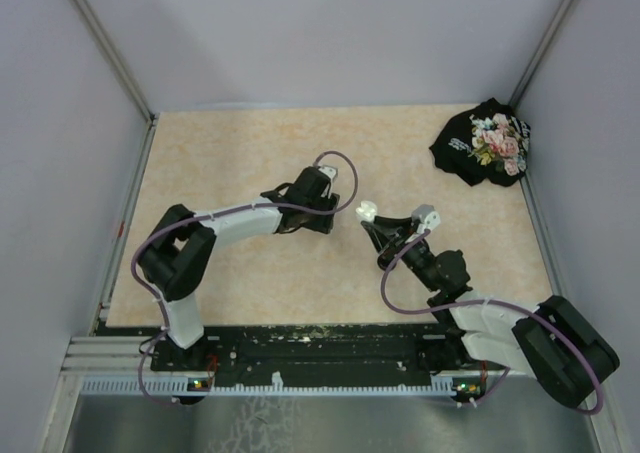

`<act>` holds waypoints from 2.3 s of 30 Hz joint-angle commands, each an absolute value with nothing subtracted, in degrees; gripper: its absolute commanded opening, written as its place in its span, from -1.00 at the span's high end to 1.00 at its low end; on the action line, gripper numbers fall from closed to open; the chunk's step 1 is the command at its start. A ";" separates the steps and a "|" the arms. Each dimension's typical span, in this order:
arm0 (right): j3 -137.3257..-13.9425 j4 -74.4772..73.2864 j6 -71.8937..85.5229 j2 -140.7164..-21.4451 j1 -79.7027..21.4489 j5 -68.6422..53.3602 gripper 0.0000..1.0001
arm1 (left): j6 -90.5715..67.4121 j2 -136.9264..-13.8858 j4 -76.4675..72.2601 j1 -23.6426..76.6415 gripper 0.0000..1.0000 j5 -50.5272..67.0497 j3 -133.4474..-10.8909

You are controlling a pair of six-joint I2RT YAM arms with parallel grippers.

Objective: Insert the wireless bluetooth earbuds into the charging case
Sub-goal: Pick up the earbud from the center of the board.

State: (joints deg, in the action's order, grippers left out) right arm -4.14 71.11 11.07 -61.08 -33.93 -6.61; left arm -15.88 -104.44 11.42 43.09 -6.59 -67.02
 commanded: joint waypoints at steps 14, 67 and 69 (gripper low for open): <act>-5.01 73.19 10.63 -60.88 -33.58 -8.75 1.00 | -12.83 -110.72 14.54 44.43 0.25 -11.54 -69.98; -5.93 73.37 11.34 -62.28 -33.58 -12.03 1.00 | -15.18 -110.58 22.37 44.87 -0.42 -18.41 -71.86; -5.97 73.30 11.42 -62.37 -33.60 -12.12 1.00 | -15.07 -108.96 22.33 44.89 -0.42 -19.59 -70.01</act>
